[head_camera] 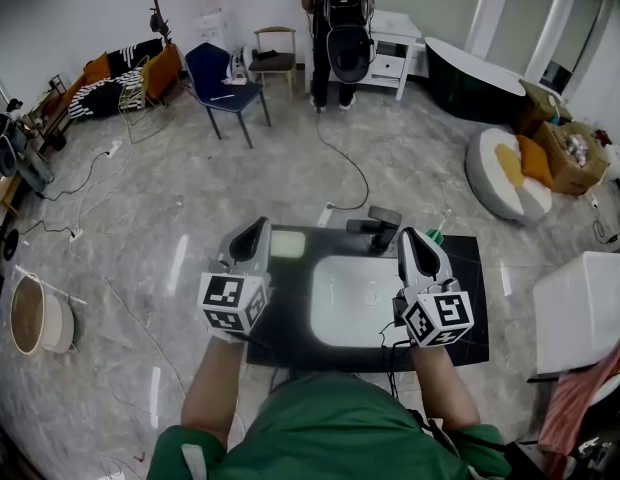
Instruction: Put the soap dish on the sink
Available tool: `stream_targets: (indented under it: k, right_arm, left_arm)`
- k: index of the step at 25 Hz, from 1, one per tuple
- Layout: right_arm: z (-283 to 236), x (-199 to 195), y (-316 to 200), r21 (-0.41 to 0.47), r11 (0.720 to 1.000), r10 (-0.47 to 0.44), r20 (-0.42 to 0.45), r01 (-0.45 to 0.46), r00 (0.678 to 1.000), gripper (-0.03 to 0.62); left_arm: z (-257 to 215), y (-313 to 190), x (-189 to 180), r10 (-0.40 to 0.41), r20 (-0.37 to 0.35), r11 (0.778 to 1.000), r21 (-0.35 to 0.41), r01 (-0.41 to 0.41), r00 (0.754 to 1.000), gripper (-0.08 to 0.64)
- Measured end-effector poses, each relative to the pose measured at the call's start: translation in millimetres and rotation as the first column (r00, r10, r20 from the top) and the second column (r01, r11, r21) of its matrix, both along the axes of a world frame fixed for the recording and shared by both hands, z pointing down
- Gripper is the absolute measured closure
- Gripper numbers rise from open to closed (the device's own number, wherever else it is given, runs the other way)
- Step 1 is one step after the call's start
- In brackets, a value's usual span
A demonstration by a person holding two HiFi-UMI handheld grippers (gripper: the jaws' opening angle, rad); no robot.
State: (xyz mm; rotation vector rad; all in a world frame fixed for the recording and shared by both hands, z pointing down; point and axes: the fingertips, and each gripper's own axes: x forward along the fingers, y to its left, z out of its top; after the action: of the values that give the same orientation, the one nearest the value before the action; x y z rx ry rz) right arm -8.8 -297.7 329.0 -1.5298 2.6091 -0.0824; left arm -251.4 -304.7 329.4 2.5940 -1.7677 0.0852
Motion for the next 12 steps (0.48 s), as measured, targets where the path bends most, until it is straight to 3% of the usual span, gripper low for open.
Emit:
stream_targets:
  k: [12]
  right_arm:
    - [0,-19,-13,0.007,1.000,0.002,-0.007,-0.002,1.000,0.574]
  left_arm:
    - [3,-16,-18,0.010,-0.010,1.000,0.003,-0.010,1.000,0.561]
